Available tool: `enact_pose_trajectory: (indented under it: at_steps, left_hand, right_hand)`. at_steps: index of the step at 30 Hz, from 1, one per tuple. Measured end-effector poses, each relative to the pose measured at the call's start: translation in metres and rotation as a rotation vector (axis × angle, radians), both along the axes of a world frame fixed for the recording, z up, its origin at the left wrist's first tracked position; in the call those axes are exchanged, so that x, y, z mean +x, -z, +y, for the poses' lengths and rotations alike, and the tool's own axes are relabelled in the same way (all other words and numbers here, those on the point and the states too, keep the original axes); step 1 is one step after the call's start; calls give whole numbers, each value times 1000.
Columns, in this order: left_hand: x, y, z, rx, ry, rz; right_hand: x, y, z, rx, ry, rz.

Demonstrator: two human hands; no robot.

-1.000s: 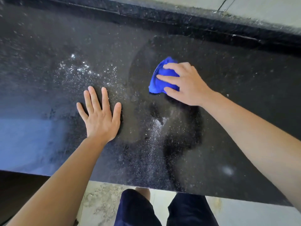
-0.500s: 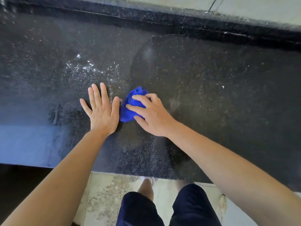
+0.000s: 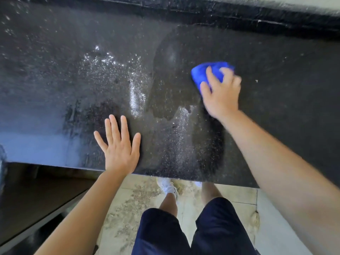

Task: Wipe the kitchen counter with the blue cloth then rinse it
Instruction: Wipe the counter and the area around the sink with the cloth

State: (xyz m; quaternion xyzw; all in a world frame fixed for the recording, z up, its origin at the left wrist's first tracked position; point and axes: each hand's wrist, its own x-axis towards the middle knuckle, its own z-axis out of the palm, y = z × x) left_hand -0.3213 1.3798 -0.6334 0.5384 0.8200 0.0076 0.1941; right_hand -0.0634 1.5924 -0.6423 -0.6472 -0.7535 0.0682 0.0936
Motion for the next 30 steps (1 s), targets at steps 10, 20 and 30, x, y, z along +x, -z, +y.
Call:
enact_pose_trajectory:
  at_steps: [10,20,30]
  left_hand:
    - [4,-4,-20,-40,-11,0]
    - [-1,4,-30,-89,45,68]
    - [17,-13,-36,-59,-19,24]
  right_hand:
    - [8,-10,-81,-74,-338,116]
    - [-47,-8,-66,-79,-146,18]
    - [13,-15,-155,-138,-537,71]
